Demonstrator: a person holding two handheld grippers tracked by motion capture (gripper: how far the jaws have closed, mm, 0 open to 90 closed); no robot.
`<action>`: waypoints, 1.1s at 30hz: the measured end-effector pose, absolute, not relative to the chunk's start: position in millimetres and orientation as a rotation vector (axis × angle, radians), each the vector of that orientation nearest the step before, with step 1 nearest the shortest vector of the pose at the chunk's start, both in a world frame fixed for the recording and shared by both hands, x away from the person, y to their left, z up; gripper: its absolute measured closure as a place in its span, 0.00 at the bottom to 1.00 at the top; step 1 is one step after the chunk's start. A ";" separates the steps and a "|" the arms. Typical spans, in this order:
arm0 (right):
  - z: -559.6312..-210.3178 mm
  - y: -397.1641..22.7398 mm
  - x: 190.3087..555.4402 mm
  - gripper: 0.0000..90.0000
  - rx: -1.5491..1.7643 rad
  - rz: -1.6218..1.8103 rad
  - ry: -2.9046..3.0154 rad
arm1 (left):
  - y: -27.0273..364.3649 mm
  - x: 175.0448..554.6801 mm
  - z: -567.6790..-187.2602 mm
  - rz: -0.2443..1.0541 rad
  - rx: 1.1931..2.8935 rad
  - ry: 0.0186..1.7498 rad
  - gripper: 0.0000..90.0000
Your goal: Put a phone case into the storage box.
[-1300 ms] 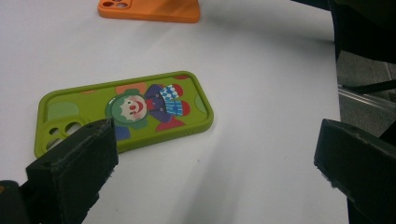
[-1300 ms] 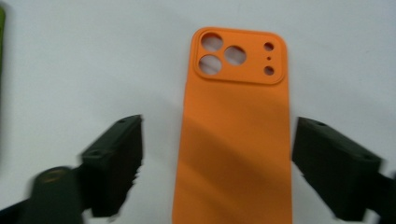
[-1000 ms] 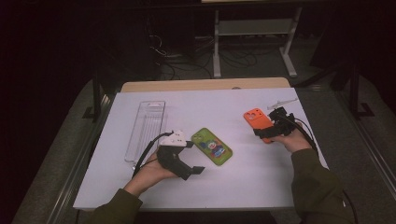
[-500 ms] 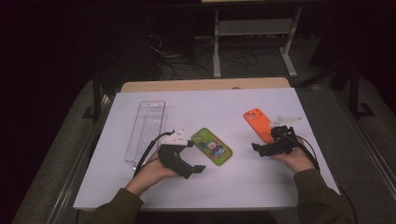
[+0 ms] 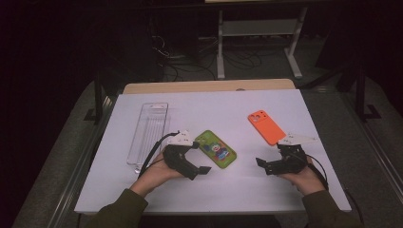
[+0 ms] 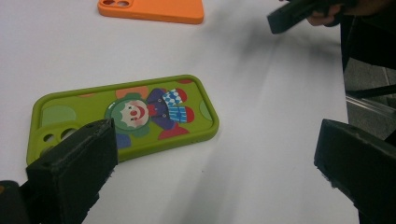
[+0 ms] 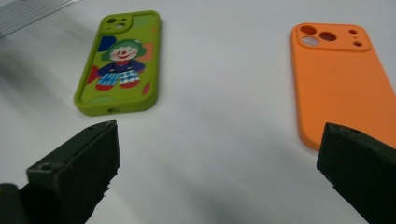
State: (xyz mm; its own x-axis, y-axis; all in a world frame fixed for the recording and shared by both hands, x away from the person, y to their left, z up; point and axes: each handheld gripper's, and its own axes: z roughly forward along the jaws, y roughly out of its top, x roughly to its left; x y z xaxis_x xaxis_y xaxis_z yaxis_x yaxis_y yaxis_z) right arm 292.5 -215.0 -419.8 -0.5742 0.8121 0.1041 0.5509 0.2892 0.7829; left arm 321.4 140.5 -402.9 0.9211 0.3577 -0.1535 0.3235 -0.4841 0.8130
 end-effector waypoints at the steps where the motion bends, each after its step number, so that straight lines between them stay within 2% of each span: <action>1: -420.2 -213.8 289.8 0.00 1.233 1.178 2.251 | 140.6 321.4 -403.2 0.045 2.111 0.484 0.00; 15: -426.6 -197.1 283.9 0.00 1.164 1.163 2.327 | 141.1 319.8 -403.4 0.048 2.112 0.458 0.00; 33: -409.5 -195.8 316.1 0.00 1.243 1.062 2.376 | 143.9 321.8 -405.3 0.015 2.105 0.457 0.00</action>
